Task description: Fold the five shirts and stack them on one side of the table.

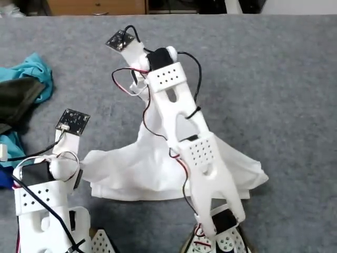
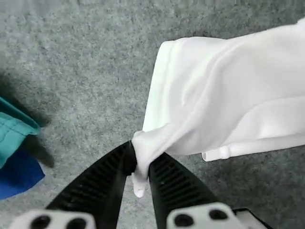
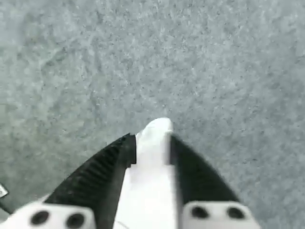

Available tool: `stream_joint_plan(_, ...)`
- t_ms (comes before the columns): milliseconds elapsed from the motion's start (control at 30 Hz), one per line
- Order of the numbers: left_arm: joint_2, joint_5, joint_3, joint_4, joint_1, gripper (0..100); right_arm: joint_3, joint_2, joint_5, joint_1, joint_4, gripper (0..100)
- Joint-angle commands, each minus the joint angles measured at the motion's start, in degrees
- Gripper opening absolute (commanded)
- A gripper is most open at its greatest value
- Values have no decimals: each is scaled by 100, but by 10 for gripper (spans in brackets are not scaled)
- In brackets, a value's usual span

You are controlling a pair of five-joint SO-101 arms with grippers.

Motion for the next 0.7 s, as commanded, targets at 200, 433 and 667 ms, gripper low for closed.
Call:
stream_joint_plan(200, -57, -35, -26, 35, -53, 18, -708, -40, 448, 1095, 343, 193)
stream_joint_plan(433, -57, -35, -35, 18, -26, 18, 163, -48, 1319, 1095, 334, 152)
stream_joint_plan(667, -57, -35, -9, 18, -44, 18, 224, -31, 1143, 488, -387, 153)
